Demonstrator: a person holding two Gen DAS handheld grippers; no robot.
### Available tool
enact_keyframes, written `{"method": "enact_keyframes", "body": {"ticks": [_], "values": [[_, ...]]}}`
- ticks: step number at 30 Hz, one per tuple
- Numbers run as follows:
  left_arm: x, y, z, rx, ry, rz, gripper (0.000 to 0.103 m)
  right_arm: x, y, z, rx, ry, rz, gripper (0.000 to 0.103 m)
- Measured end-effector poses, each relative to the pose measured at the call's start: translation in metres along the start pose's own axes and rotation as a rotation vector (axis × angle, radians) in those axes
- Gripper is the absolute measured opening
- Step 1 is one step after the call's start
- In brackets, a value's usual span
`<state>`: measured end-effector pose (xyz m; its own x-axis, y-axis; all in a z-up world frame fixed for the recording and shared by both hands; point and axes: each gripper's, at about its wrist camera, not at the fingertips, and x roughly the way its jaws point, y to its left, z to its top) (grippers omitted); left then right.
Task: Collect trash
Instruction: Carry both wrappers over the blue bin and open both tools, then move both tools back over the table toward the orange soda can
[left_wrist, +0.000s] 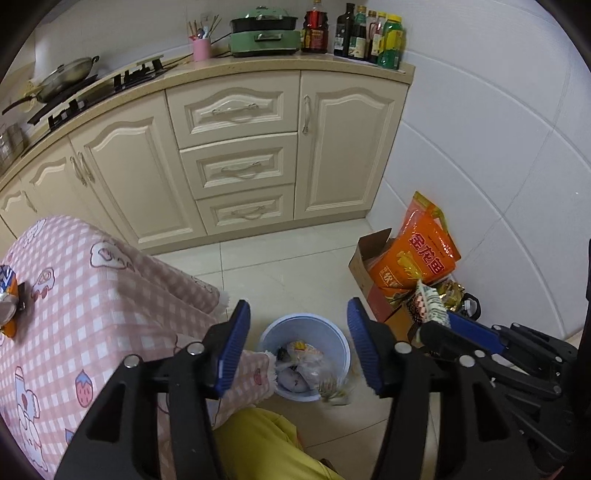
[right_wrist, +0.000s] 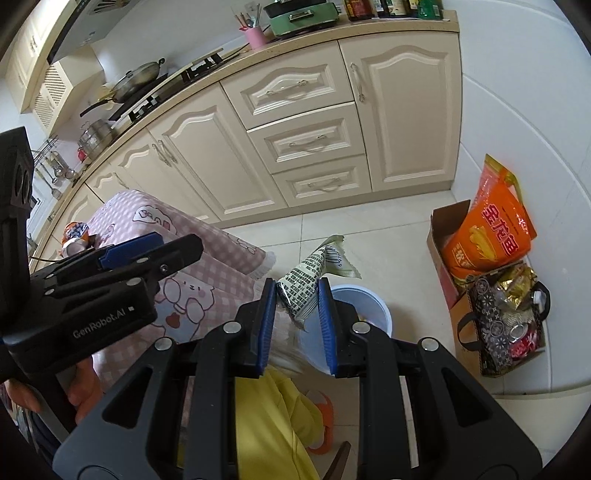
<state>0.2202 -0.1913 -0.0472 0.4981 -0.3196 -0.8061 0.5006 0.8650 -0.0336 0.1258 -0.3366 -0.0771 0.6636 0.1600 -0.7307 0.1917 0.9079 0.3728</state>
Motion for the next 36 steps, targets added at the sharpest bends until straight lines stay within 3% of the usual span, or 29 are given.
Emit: {"method": "enact_keyframes", "body": {"ticks": [14, 15, 16, 17, 33, 36], "values": [[-0.016, 0.049, -0.013, -0.073, -0.011, 0.064, 0.054, 0.019, 0.027, 0.02, -0.076, 0.007, -0.001, 0.024], [-0.017, 0.051, -0.014, -0.08, -0.011, 0.062, 0.054, 0.022, 0.031, 0.021, -0.105, 0.023, -0.011, 0.033], [-0.017, 0.053, -0.015, -0.084, -0.009, 0.06, 0.054, 0.024, 0.033, 0.02, -0.114, 0.032, -0.017, 0.062], [-0.016, 0.053, -0.016, -0.086, -0.007, 0.059, 0.054, 0.025, 0.034, 0.019, -0.111, 0.03, -0.019, 0.068], [-0.029, 0.069, -0.022, -0.112, -0.028, 0.063, 0.054, 0.009, 0.057, 0.018, -0.125, -0.004, 0.0, 0.067], [-0.037, 0.075, -0.023, -0.122, -0.045, 0.073, 0.059, 0.006, 0.069, 0.02, -0.144, -0.012, 0.016, 0.067]]}}
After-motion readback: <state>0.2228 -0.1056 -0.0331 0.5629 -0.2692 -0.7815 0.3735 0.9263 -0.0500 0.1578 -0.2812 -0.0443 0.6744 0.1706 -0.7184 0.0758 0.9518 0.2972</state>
